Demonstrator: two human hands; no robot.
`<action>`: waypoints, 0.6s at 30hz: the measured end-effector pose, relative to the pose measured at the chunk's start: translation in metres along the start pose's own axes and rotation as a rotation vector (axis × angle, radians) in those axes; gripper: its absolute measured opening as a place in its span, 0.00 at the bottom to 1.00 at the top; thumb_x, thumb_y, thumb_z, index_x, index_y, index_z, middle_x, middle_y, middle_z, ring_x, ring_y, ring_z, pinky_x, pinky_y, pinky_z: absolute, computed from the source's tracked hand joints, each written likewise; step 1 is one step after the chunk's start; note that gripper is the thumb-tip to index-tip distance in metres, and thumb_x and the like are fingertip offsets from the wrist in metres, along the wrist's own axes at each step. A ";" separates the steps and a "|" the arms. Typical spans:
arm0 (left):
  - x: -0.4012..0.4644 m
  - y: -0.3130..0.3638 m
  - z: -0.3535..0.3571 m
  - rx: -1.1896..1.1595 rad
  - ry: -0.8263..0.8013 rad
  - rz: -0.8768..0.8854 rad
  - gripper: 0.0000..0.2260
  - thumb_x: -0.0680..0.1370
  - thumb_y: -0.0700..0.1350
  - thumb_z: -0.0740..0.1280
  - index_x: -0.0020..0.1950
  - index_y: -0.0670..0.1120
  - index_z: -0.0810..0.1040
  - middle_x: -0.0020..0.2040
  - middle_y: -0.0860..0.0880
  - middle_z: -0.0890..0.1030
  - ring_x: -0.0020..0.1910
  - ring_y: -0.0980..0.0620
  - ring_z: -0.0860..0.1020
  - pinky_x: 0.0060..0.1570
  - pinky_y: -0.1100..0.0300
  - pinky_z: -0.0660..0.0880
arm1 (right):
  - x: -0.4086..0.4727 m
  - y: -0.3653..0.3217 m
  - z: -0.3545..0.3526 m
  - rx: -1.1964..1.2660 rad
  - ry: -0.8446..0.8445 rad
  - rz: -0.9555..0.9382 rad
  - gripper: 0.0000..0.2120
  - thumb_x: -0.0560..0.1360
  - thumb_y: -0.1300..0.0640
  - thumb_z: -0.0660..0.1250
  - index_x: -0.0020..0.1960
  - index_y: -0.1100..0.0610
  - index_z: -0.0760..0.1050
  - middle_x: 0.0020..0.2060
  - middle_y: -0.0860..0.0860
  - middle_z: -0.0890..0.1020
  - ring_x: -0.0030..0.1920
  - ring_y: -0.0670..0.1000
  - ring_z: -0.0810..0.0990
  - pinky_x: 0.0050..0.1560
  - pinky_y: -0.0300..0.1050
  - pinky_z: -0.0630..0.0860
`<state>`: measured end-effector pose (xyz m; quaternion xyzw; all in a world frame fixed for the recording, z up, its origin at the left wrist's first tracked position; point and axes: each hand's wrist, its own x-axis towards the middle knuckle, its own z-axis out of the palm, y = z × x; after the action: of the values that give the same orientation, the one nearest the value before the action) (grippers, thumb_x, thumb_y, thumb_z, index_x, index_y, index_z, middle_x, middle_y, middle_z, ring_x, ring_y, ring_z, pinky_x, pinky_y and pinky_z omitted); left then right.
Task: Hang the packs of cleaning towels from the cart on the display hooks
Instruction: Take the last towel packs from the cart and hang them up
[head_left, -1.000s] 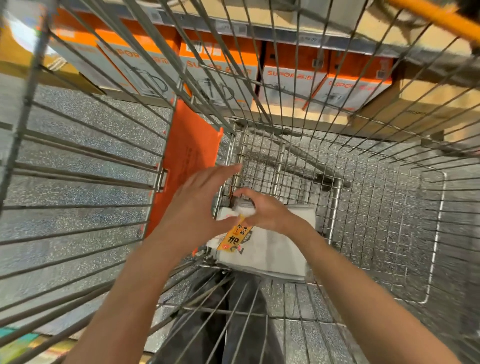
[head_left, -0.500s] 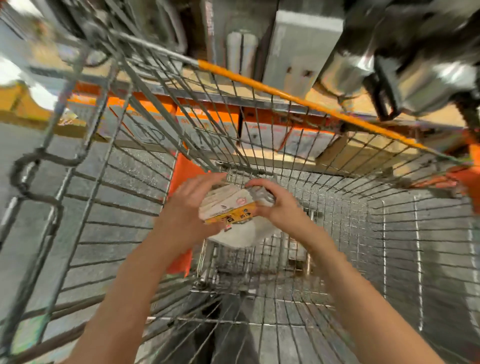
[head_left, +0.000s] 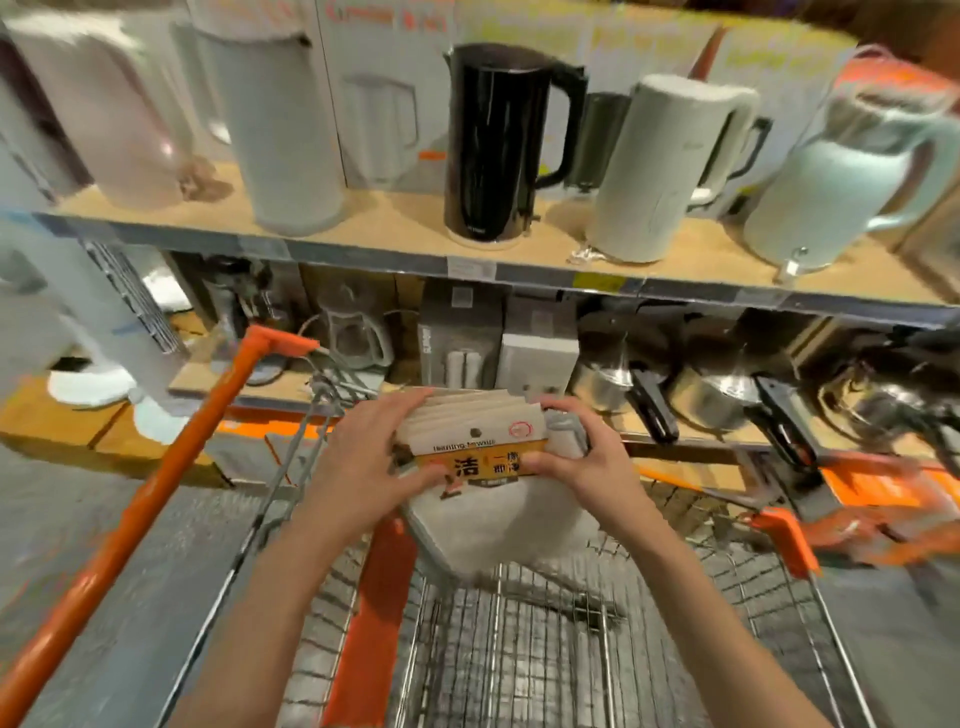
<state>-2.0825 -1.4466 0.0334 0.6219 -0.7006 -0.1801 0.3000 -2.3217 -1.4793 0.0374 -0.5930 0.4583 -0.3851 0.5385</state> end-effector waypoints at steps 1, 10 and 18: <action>0.006 0.009 -0.014 -0.004 0.010 0.025 0.33 0.68 0.52 0.77 0.70 0.51 0.70 0.67 0.53 0.73 0.66 0.51 0.69 0.67 0.50 0.66 | -0.002 -0.017 -0.004 0.013 0.014 -0.019 0.22 0.67 0.68 0.74 0.56 0.49 0.75 0.49 0.47 0.83 0.49 0.45 0.82 0.41 0.37 0.79; 0.032 0.095 -0.104 -0.421 0.125 0.100 0.32 0.68 0.52 0.76 0.60 0.77 0.63 0.60 0.66 0.68 0.57 0.77 0.68 0.55 0.79 0.65 | -0.016 -0.152 -0.021 0.102 0.104 -0.264 0.24 0.61 0.58 0.79 0.53 0.43 0.77 0.51 0.52 0.84 0.52 0.54 0.83 0.48 0.49 0.81; 0.028 0.158 -0.128 -0.450 0.279 0.244 0.35 0.72 0.46 0.74 0.61 0.77 0.57 0.66 0.56 0.69 0.58 0.63 0.73 0.56 0.55 0.78 | -0.033 -0.180 -0.005 0.132 0.081 -0.348 0.26 0.69 0.51 0.73 0.62 0.35 0.67 0.54 0.43 0.81 0.55 0.48 0.81 0.49 0.43 0.79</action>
<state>-2.1218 -1.4334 0.2344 0.4696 -0.6647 -0.2063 0.5431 -2.3128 -1.4496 0.2176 -0.6105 0.3440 -0.5254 0.4826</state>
